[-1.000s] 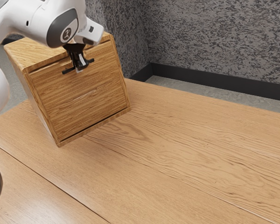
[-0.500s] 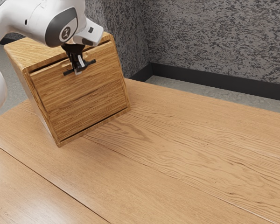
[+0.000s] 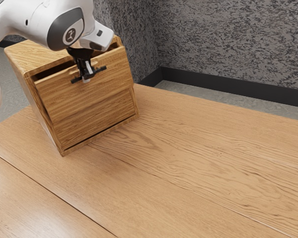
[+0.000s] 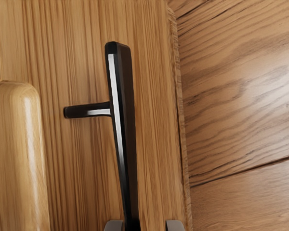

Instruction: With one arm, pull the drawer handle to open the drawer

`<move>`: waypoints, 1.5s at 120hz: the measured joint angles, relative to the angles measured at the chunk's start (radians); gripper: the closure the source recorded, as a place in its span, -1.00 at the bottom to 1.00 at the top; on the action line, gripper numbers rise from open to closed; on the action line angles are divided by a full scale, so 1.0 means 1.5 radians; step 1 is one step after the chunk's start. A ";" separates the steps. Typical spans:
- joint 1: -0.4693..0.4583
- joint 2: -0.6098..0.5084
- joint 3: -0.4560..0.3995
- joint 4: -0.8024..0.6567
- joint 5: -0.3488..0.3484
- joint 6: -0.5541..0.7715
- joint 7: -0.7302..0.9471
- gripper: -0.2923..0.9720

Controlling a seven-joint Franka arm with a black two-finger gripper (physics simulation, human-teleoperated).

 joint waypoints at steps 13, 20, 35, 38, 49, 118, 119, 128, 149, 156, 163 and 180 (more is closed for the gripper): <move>0.000 -0.007 -0.014 -0.010 -0.003 0.000 -0.002 0.51; -0.001 -0.011 -0.016 -0.018 -0.004 -0.001 -0.004 0.51; -0.002 -0.021 -0.018 -0.034 -0.005 0.000 -0.007 0.51; -0.002 -0.025 -0.018 -0.039 -0.005 0.000 -0.008 0.51; -0.002 -0.039 -0.017 -0.056 -0.005 0.000 -0.010 0.51; -0.002 -0.092 -0.052 -0.127 -0.023 0.005 -0.025 0.51; -0.002 -0.093 -0.052 -0.128 -0.023 0.005 -0.026 0.51; -0.001 -0.096 -0.060 -0.134 -0.024 0.005 -0.028 0.51; -0.001 -0.121 -0.066 -0.163 -0.026 0.006 -0.034 0.51; -0.001 -0.128 -0.067 -0.174 -0.026 0.006 -0.036 0.50; -0.001 -0.138 -0.066 -0.185 -0.028 0.007 -0.037 0.50; -0.001 -0.154 -0.067 -0.205 -0.036 0.008 -0.040 0.51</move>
